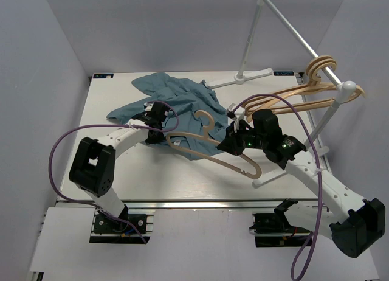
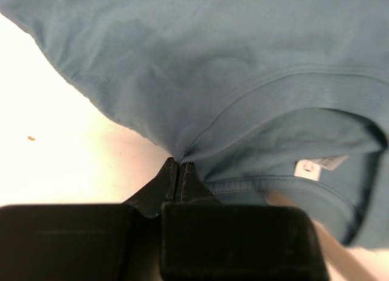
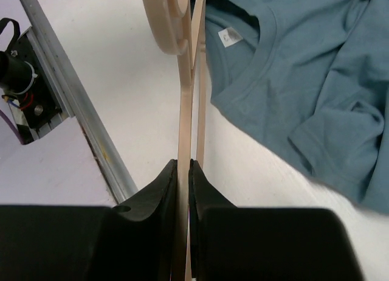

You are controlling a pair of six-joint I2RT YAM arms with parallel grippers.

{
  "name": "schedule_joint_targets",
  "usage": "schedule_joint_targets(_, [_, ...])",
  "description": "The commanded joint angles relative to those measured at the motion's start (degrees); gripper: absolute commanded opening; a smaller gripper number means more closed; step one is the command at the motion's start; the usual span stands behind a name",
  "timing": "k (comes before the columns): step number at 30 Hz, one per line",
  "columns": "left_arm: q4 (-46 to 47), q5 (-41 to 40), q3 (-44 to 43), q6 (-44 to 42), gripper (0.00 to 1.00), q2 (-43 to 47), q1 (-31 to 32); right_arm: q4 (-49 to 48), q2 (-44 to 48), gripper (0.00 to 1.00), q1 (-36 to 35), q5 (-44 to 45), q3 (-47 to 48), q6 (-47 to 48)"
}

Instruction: Place the t-shirt on the hanger

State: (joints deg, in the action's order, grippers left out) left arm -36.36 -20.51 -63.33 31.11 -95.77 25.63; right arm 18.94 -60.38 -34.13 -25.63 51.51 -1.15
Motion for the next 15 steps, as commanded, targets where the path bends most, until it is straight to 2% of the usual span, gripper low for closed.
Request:
schedule_joint_targets(1, [-0.3,0.3,0.4,0.4,0.00,5.8,-0.1,-8.5,-1.0,0.00,-0.5,-2.0,-0.3,3.3])
schedule_joint_targets(8, [-2.1,-0.3,-0.4,0.0,0.00,7.7,-0.1,-11.5,-3.9,0.00,-0.7,-3.1,-0.5,6.0])
schedule_joint_targets(15, [-3.5,0.6,-2.5,0.5,0.00,7.6,-0.1,-13.7,-6.6,0.00,-0.9,-8.5,-3.8,11.2])
